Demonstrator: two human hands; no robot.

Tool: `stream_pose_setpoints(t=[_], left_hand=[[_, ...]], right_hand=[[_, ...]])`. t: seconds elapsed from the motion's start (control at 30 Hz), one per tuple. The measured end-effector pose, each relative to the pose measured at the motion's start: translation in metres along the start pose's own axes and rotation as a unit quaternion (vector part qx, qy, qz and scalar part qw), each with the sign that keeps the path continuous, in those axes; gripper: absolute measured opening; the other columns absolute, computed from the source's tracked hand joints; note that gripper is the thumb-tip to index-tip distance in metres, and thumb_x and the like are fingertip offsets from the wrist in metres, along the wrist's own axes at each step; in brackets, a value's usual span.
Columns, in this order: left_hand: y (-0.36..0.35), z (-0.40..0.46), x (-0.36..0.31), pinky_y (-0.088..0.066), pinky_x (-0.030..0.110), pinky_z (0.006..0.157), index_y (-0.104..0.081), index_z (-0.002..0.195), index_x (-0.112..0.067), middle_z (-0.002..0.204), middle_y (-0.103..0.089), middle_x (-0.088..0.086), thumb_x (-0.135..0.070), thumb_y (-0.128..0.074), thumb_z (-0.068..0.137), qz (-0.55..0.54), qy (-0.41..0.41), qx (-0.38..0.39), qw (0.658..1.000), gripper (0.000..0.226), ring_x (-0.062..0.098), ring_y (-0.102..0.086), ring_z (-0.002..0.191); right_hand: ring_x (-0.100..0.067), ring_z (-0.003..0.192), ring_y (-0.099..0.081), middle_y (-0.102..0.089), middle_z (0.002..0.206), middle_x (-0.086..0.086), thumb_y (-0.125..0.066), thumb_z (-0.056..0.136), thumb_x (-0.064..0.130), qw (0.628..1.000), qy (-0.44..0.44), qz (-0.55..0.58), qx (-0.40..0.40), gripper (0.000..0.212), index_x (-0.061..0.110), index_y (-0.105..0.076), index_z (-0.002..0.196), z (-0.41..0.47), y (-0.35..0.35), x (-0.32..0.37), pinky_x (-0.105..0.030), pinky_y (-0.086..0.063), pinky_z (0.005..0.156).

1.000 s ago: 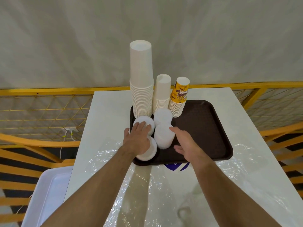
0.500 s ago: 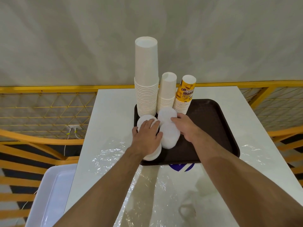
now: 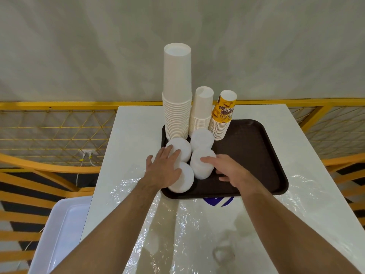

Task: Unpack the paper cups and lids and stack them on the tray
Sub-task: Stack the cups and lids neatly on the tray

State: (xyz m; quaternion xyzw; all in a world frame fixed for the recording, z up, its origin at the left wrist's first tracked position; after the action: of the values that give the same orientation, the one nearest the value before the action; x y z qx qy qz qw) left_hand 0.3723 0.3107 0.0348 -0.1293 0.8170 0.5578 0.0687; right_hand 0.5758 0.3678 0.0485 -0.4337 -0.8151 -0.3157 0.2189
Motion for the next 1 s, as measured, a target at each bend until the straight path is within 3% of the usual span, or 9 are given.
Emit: stream_pose_setpoints(t=[0.33, 0.53, 0.67, 0.9, 1.0], left_hand=[[-0.001, 0.002, -0.004, -0.006, 0.050, 0.120, -0.014, 0.156, -0.033, 0.165, 0.001, -0.006, -0.043, -0.047, 0.098, 0.018, -0.007, -0.029, 0.999, 0.067, 0.016, 0.001, 0.152], [0.000, 0.003, -0.007, -0.006, 0.051, 0.119, -0.015, 0.156, -0.033, 0.165, 0.000, -0.007, -0.041, -0.047, 0.098, 0.024, -0.010, -0.021, 0.999, 0.067, 0.016, 0.001, 0.152], [0.003, 0.001, -0.012, -0.007, 0.050, 0.120, -0.016, 0.156, -0.031, 0.165, -0.001, -0.006, -0.042, -0.045, 0.099, 0.011, -0.014, -0.032, 0.999, 0.065, 0.017, 0.000, 0.152], [0.004, -0.012, -0.025, -0.012, 0.047, 0.119, -0.024, 0.155, -0.027, 0.165, -0.007, -0.002, -0.032, -0.047, 0.100, -0.025, -0.013, -0.067, 0.997, 0.060, 0.019, -0.007, 0.151], [0.005, -0.024, -0.032, -0.016, 0.043, 0.117, -0.033, 0.151, -0.027, 0.163, -0.016, -0.001, -0.027, -0.049, 0.099, -0.064, -0.009, -0.108, 0.992, 0.055, 0.020, -0.014, 0.149]], right_hand=[[-0.022, 0.116, -0.054, -0.057, 0.123, -0.002, -0.067, 0.092, 0.040, 1.000, 0.022, -0.005, -0.006, 0.046, 0.019, -0.054, 0.131, 0.002, 0.004, 0.003, -0.037, -0.046, 0.098], [-0.019, 0.106, -0.055, -0.056, 0.105, 0.003, -0.067, 0.092, 0.042, 1.000, 0.020, -0.004, -0.007, 0.040, 0.020, -0.054, 0.123, 0.003, 0.004, 0.005, -0.035, -0.047, 0.097], [-0.021, 0.108, -0.057, -0.055, 0.114, 0.000, -0.066, 0.092, 0.044, 1.000, 0.016, -0.007, -0.011, 0.039, 0.024, -0.050, 0.121, 0.001, 0.004, 0.005, -0.037, -0.047, 0.098], [-0.022, 0.112, -0.056, -0.053, 0.120, -0.001, -0.065, 0.090, 0.051, 1.000, 0.007, 0.008, -0.016, 0.058, 0.022, -0.048, 0.138, -0.004, 0.004, 0.005, -0.040, -0.047, 0.105], [-0.024, 0.123, -0.052, -0.050, 0.138, -0.005, -0.061, 0.094, 0.050, 0.999, 0.011, 0.015, -0.027, 0.064, 0.020, -0.043, 0.147, -0.015, 0.008, 0.004, -0.041, -0.044, 0.109]])
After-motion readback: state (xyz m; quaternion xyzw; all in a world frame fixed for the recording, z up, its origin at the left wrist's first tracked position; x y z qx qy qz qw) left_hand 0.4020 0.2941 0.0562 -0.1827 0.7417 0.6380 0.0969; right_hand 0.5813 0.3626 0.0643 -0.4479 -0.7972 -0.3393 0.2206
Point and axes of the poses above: each hand's wrist, its own z-axis towards the middle knuckle, its own y-axis out of the back of the hand, x = y × z, the point moved 1 cm from there along z, towards the middle knuckle
